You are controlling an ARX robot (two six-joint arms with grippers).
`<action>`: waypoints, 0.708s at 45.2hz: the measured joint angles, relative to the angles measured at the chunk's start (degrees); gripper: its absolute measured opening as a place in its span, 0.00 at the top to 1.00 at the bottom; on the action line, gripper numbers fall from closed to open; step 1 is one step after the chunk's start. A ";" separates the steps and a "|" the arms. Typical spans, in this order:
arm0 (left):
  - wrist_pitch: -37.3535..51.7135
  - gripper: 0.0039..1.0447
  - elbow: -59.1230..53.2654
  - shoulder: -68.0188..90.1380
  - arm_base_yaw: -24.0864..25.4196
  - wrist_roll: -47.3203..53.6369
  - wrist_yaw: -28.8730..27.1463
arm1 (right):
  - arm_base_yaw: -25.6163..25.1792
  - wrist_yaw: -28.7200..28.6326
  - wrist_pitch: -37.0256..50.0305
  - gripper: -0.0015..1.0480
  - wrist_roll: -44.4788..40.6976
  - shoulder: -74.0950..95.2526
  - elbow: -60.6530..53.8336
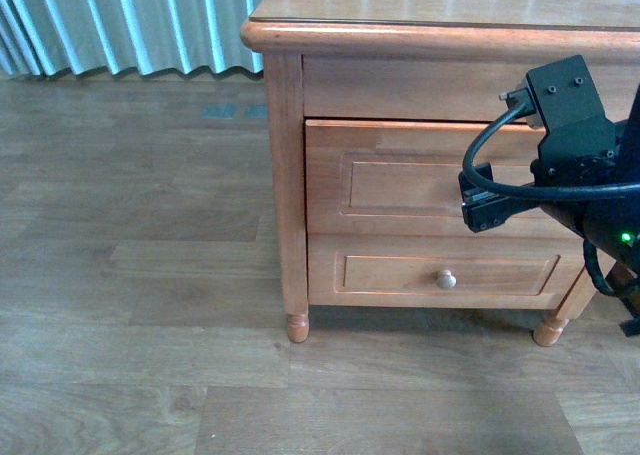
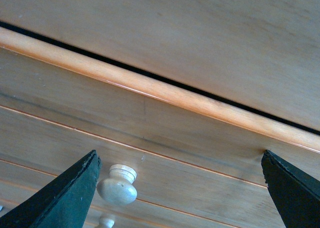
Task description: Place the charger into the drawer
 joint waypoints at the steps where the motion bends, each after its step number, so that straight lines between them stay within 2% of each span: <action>1: 0.00 0.06 0.00 0.00 0.00 0.00 0.00 | 0.02 0.24 -0.35 0.08 0.11 0.31 0.76; 6: 0.00 0.06 0.00 0.00 0.00 0.00 0.00 | 0.44 2.16 -1.84 0.08 0.98 1.44 2.86; 16: 0.00 0.06 0.00 0.00 0.00 0.00 0.00 | 0.55 2.21 -2.25 0.08 1.68 1.86 3.13; 25: 0.00 0.06 0.00 0.00 0.00 0.00 0.00 | -0.46 -0.61 -0.72 0.08 2.19 0.17 0.35; 32: 0.00 0.06 0.00 0.00 0.00 0.00 0.00 | -2.49 -3.67 1.05 0.08 2.16 -5.49 -6.58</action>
